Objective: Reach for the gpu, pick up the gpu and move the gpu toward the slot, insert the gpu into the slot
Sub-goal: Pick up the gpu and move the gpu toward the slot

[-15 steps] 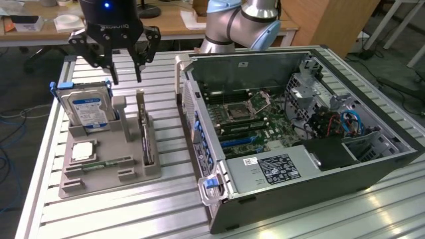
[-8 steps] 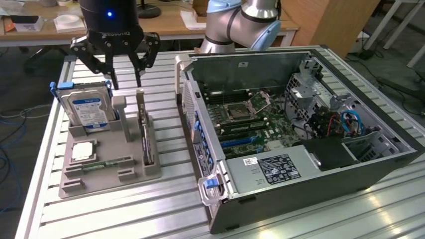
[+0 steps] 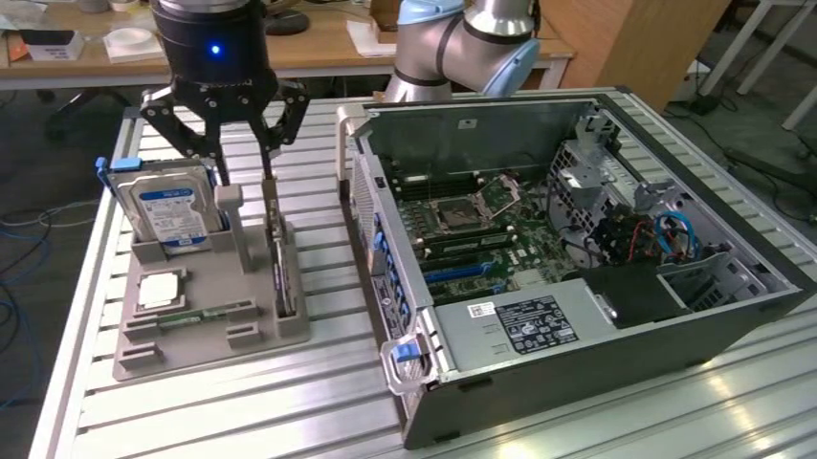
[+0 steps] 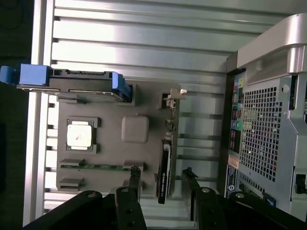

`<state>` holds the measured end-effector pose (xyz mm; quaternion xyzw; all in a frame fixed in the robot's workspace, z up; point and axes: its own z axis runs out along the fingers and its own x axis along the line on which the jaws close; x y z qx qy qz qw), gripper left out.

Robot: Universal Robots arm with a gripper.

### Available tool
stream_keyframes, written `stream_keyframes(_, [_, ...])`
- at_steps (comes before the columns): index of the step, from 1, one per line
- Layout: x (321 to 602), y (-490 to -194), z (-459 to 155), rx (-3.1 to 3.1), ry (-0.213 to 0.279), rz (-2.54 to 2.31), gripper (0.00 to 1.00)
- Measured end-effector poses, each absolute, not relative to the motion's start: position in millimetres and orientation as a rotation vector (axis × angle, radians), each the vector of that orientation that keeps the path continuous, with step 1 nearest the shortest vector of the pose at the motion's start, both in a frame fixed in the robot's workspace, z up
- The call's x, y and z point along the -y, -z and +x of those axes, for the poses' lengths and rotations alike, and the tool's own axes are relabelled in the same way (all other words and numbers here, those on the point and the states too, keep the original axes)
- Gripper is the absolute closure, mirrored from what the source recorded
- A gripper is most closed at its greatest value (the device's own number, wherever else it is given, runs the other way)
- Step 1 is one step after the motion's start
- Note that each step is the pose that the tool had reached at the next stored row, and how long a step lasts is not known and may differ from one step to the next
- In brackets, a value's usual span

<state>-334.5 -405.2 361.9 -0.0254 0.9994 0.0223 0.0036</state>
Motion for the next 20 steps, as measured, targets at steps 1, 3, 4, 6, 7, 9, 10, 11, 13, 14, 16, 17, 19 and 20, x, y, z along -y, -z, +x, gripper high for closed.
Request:
stream_keyframes(1, [405.8, -360.1, -334.5, -3.133, -0.07, -0.081, 0.53])
stream_keyframes(3, [407.7, -356.5, -334.6, -3.133, -0.07, -0.083, 0.53])
stream_keyframes(4, [408.8, -354.8, -334.5, -3.133, -0.07, -0.085, 0.53])
stream_keyframes(6, [412.2, -351.1, -334.6, -3.133, -0.07, -0.087, 0.53])
stream_keyframes(7, [414.8, -349.2, -334.5, -3.133, -0.07, -0.087, 0.53])
stream_keyframes(9, [421.1, -345.7, -334.5, -3.133, -0.07, -0.087, 0.53])
stream_keyframes(10, [423.4, -343.8, -334.6, -3.133, -0.07, -0.087, 0.53])
stream_keyframes(11, [424.8, -341.9, -334.5, -3.132, -0.07, -0.087, 0.53])
stream_keyframes(13, [425.7, -338.3, -333.5, -3.133, -0.07, -0.083, 0.53])
stream_keyframes(14, [425.7, -336.5, -333.1, -3.133, -0.07, -0.077, 0.53])
stream_keyframes(16, [425.7, -333.0, -332.0, -3.133, -0.07, -0.066, 0.53])
stream_keyframes(17, [425.7, -331.2, -331.6, -3.133, -0.07, -0.06, 0.53])
stream_keyframes(19, [425.8, -327.4, -330.6, -3.133, -0.07, -0.049, 0.53])
stream_keyframes(20, [426.0, -325.7, -330.0, -3.133, -0.07, -0.046, 0.53])
